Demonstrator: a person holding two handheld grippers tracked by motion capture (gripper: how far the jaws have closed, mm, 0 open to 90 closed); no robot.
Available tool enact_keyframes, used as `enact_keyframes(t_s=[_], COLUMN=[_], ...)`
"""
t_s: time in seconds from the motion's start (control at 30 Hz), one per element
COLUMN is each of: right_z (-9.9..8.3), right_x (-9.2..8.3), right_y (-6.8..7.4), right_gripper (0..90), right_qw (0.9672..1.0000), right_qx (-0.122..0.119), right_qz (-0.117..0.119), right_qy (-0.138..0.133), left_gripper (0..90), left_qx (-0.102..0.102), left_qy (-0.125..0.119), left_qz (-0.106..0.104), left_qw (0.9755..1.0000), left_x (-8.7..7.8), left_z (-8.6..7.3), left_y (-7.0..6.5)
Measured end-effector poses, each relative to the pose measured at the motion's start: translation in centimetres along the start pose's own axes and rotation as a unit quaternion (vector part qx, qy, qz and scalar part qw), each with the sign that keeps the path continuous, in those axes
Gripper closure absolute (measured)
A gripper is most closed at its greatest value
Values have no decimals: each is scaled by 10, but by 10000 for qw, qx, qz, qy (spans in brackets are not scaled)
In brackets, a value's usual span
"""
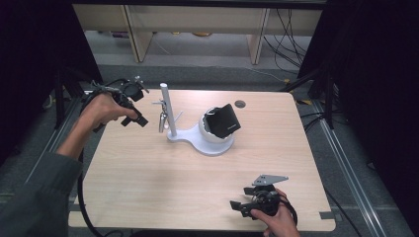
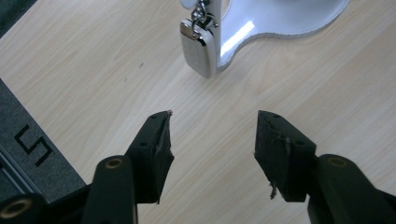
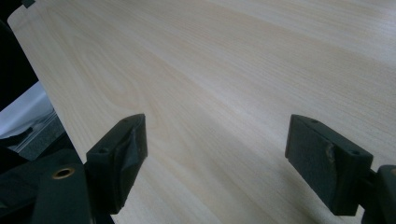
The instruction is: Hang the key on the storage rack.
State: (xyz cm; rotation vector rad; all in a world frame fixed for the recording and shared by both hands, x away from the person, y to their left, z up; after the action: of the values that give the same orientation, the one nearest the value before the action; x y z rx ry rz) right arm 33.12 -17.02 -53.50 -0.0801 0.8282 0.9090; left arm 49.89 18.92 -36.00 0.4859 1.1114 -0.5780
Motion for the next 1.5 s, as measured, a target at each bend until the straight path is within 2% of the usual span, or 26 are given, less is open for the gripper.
enact_keyframes(t_s=[0.03, 0.1, 0.27, 0.3, 0.33, 0.37, 0.47, 0.53, 0.57, 0.6, 0.63, 0.7, 0.73, 0.8, 0.83, 0.97, 1.07, 1.1, 1.17, 1.2, 1.27, 1.3, 1.33, 1.37, 1.43, 1.5], right_z=[0, 0, 1, 1, 2, 2, 2, 2, 2, 2, 2, 2, 3, 3, 3, 3, 3, 3, 3, 3, 4, 4, 4, 4, 5, 4], right_x=[-2, -2, -3, -3, -3, -2, -2, -2, -1, -2, -2, -2, -3, -2, -3, -2, -3, -3, -2, -2, 0, 0, -1, -1, 1, 0], right_y=[-1, -1, 0, 1, 0, 2, 0, 1, 3, 4, 2, 2, 1, 2, 2, 2, 0, 0, 0, 0, 1, 6, 3, 6, 2, 2], right_gripper=[219, 219, 215, 214, 212, 212, 210, 210, 210, 210, 210, 210, 210, 209, 209, 207, 206, 207, 207, 207, 206, 205, 205, 205, 205, 205], right_qw=[9999, 9999, 9999, 9999, 9997, 9999, 9997, 9998, 9999, 10000, 9999, 9999, 9998, 9997, 9997, 9997, 9997, 9997, 9997, 9997, 9995, 9999, 9997, 9999, 9995, 9996], right_qx=[-19, -70, -87, -74, -182, -65, -229, -167, -40, -22, -72, -78, -177, -202, -214, -205, -221, -228, -217, -224, -273, -74, -253, -139, -292, -270], right_qz=[-114, -144, -117, -101, -124, -74, -116, -100, 18, 27, -32, -45, -89, -32, -97, -71, -78, -92, -97, -103, -5, 57, -25, 19, 23, -8], right_qy=[44, 6, -11, -19, -49, -38, -47, -77, -101, -89, -63, -65, -74, -136, -72, -63, -83, -80, -72, -65, -138, -87, -60, -8, -109, -74], left_gripper=[426, 413, 389, 382, 376, 371, 348, 331, 322, 317, 312, 305, 296, 291, 287, 270, 267, 267, 264, 261, 252, 250, 249, 246, 244, 237], left_qx=[24, 48, 143, 103, 134, 166, 149, 73, 114, 140, 66, 97, 130, 160, 260, 335, 414, 396, 484, 449, 558, 517, 571, 589, 522, 509], left_qy=[-40, -80, -214, -210, -196, -222, -383, -329, -337, -340, -418, -497, -535, -568, -553, -698, -653, -723, -787, -831, -813, -856, -861, -932, -1086, -1093], left_qz=[-35, -90, -180, -199, -210, -251, -294, -402, -416, -452, -464, -522, -510, -543, -534, -652, -769, -796, -806, -799, -849, -863, -896, -943, -960, -983], left_qw=[10000, 9999, 9995, 9995, 9995, 9993, 9987, 9986, 9985, 9983, 9980, 9973, 9972, 9968, 9967, 9949, 9940, 9934, 9925, 9923, 9915, 9912, 9906, 9894, 9881, 9878], left_x=[0, 1, 6, 7, 8, 8, 10, 13, 14, 15, 17, 19, 19, 21, 22, 31, 37, 40, 44, 46, 51, 53, 54, 56, 59, 63], left_z=[-3, -8, -18, -20, -22, -23, -27, -34, -36, -39, -41, -47, -50, -56, -58, -68, -75, -77, -80, -83, -89, -92, -95, -97, -100, -104], left_y=[-2, -7, -19, -22, -24, -27, -34, -41, -43, -46, -49, -55, -58, -65, -67, -83, -94, -98, -104, -108, -114, -117, -120, -122, -125, -127])
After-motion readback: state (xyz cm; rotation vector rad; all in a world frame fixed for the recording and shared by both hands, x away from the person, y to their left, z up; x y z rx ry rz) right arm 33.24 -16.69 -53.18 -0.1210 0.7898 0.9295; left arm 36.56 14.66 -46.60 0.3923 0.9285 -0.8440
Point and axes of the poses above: each handheld gripper's, and its own axes: x roughly forward along the jaws, z roughly out of its top, y roughly to its left, the point moved 6 cm from there along x, roughly forward along the jaws, and after that the axes turned 5 degrees about -x, right-handed, at the moved point
